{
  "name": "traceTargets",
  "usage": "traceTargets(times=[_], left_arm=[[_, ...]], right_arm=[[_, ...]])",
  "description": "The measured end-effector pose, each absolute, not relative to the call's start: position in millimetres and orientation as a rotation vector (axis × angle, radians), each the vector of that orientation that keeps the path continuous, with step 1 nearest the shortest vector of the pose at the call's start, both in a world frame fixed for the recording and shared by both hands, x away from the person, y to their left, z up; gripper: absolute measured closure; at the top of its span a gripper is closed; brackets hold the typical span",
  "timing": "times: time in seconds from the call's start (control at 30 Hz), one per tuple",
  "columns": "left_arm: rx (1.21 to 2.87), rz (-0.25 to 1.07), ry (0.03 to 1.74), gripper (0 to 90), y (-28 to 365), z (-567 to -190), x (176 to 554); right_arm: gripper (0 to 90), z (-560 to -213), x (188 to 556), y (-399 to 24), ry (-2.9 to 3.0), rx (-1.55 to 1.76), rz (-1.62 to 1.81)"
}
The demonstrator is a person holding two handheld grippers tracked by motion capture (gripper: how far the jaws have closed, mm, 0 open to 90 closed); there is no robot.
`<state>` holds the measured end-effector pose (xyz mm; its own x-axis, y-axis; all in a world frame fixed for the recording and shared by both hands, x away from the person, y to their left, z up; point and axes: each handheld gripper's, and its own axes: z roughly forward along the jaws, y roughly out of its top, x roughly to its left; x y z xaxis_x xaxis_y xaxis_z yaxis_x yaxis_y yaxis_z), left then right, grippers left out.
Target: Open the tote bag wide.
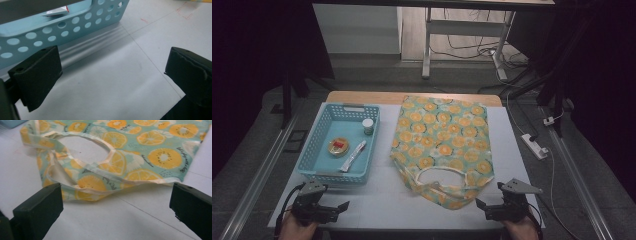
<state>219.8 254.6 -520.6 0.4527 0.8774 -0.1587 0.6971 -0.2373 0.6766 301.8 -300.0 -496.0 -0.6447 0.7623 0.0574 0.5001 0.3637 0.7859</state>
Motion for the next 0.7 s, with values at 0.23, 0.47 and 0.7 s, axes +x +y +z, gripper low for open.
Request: traceTargets(times=[0.23,0.47,0.7], left_arm=[[2.002,0.328,1.329,0.0,255.4,-521.3,219.4],[2.034,0.334,1.321,0.0,252.1,-522.0,220.0],[2.037,0.320,1.320,0.0,251.9,-522.4,220.8]], right_arm=[[0.0,-495.8,301.3,-298.2,2.318,1.096,1.158],[0.0,-496.2,301.2,-295.7,2.350,1.062,1.141],[0.0,-497.2,302.3,-294.1,2.373,1.051,1.131]])
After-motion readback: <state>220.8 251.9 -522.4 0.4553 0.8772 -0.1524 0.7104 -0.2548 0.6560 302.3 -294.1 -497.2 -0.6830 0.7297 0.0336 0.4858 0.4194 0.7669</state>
